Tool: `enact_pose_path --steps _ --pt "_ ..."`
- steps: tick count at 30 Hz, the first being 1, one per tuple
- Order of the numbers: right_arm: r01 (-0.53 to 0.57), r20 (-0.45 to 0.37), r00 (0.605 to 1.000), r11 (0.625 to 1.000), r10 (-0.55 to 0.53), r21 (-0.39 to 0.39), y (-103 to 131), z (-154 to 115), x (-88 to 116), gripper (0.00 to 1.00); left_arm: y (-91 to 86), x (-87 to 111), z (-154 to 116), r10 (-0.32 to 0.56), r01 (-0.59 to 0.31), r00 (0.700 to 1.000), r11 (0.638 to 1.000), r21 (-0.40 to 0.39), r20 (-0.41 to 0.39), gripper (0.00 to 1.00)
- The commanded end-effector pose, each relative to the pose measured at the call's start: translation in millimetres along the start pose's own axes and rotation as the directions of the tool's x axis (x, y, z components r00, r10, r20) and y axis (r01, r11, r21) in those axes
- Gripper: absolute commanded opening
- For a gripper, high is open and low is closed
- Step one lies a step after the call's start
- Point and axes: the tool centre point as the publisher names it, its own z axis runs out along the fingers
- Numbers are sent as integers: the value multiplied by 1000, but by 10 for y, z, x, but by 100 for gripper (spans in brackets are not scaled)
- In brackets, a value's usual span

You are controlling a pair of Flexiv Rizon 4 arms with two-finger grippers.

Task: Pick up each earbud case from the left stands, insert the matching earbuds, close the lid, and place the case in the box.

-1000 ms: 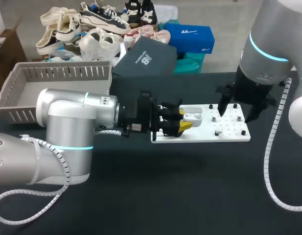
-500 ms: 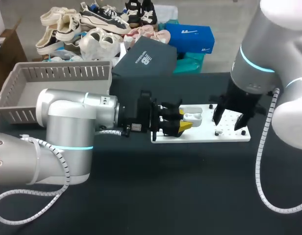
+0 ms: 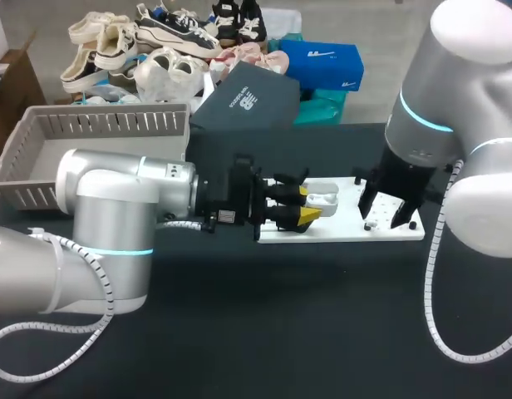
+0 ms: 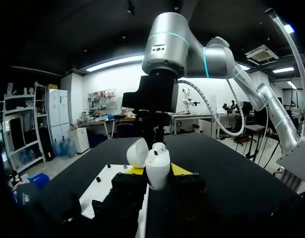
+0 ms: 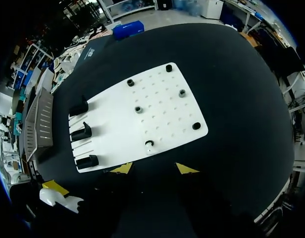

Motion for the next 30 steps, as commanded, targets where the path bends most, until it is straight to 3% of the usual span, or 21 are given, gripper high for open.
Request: enact_pose_path --steps 1,12,30 --pt "-10 7 1000 1000 10 -1 3 51 0 48 -61 -17 -69 -1 1 1000 1000 1 -10 0" --pt "-35 1 999 999 35 7 26 183 -6 48 -78 -13 -85 5 -5 1000 1000 -6 -11 0" --pt "-88 -2 996 996 88 -1 35 351 -70 41 -78 -13 -85 5 -5 1000 1000 -6 -11 0"
